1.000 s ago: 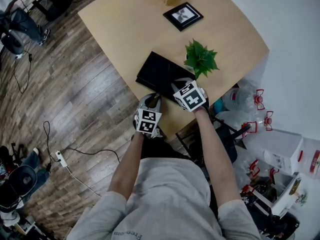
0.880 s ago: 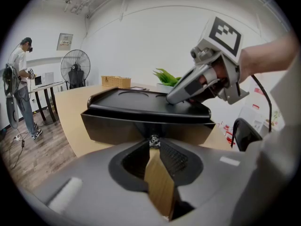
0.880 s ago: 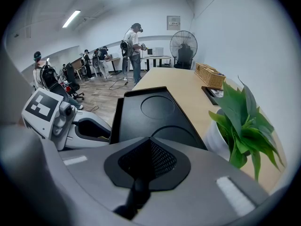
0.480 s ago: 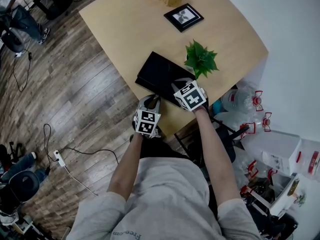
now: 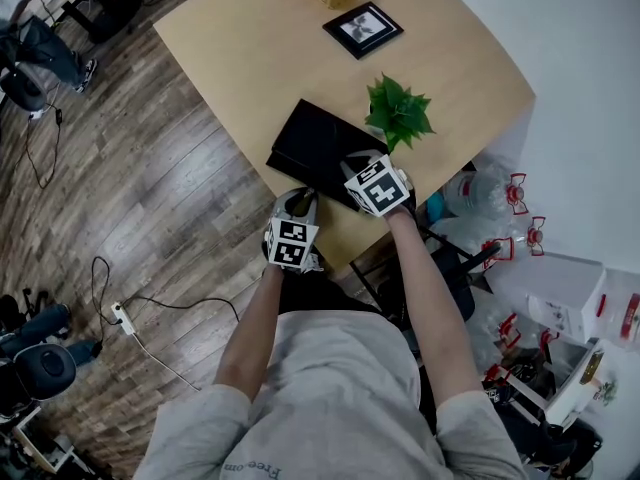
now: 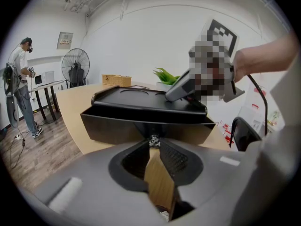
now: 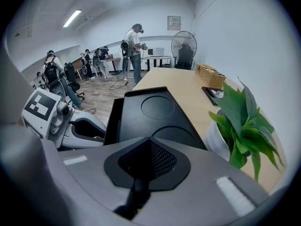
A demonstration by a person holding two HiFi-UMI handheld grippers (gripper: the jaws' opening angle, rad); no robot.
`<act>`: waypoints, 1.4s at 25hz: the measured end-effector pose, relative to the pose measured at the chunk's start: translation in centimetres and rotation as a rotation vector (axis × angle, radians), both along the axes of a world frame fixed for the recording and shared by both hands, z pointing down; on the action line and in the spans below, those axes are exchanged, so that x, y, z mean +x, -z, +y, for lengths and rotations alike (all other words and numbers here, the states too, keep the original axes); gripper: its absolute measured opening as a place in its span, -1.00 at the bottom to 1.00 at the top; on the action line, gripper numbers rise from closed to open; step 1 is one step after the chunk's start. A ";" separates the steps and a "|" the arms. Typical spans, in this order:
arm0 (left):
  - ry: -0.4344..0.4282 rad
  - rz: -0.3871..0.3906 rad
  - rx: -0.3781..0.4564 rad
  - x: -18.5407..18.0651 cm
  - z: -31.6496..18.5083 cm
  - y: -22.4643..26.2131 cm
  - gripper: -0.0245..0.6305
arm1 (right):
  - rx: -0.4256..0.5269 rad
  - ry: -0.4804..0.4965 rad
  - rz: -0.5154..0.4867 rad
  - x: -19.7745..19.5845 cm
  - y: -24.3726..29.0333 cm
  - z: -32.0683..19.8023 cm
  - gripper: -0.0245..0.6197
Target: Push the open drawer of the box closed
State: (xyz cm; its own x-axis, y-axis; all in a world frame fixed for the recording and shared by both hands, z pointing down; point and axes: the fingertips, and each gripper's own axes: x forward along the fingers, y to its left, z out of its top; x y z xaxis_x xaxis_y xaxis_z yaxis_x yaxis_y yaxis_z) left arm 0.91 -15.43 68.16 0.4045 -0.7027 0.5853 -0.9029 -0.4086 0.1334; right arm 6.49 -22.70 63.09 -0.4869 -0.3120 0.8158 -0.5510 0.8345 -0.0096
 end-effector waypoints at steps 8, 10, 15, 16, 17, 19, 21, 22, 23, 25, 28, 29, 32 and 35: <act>-0.003 -0.007 -0.025 -0.1 0.9 -0.2 -0.55 | -0.003 -0.003 0.000 0.1 -0.1 0.0 -0.92; 0.001 -0.007 -0.034 -0.2 1.2 -0.2 -0.55 | -0.002 -0.002 0.002 0.1 -0.1 -0.1 -0.92; -0.002 -0.012 -0.044 -0.2 1.4 -0.3 -0.55 | -0.002 -0.003 0.000 0.2 0.0 -0.1 -0.92; -0.003 -0.014 -0.045 -0.2 1.5 -0.4 -0.55 | -0.003 -0.003 0.000 0.2 -0.1 -0.1 -0.92; -0.003 -0.015 -0.047 -0.2 1.7 -0.4 -0.55 | -0.005 -0.002 -0.001 0.2 -0.1 -0.1 -0.92; -0.003 -0.015 -0.047 -0.3 1.9 -0.5 -0.55 | -0.008 -0.003 -0.003 0.2 0.0 0.0 -0.92; -0.001 -0.012 -0.045 -0.3 1.9 -0.5 -0.55 | -0.008 -0.003 -0.003 0.2 0.0 0.0 -0.92; -0.001 -0.012 -0.045 -0.3 1.9 -0.5 -0.55 | -0.008 -0.003 -0.003 0.1 0.0 -0.1 -0.92; -0.001 -0.011 -0.045 -0.4 1.9 -0.5 -0.55 | -0.008 -0.002 -0.004 0.1 0.0 -0.1 -0.92; -0.002 -0.011 -0.044 -0.4 2.0 -0.6 -0.55 | -0.012 -0.003 -0.005 0.1 -0.1 -0.1 -0.92; -0.004 -0.015 -0.044 -0.5 2.1 -0.4 -0.55 | -0.013 -0.005 -0.005 0.2 0.1 0.0 -0.92; -0.004 -0.017 -0.045 -0.5 2.2 -0.4 -0.55 | -0.013 -0.005 -0.004 0.2 0.1 0.0 -0.92; 0.002 -0.012 -0.044 -0.4 2.3 -0.4 -0.55 | -0.014 -0.004 -0.004 0.2 0.1 0.0 -0.92; -0.001 -0.010 -0.041 -0.4 2.3 -0.4 -0.55 | -0.014 -0.006 -0.003 0.2 0.1 0.0 -0.92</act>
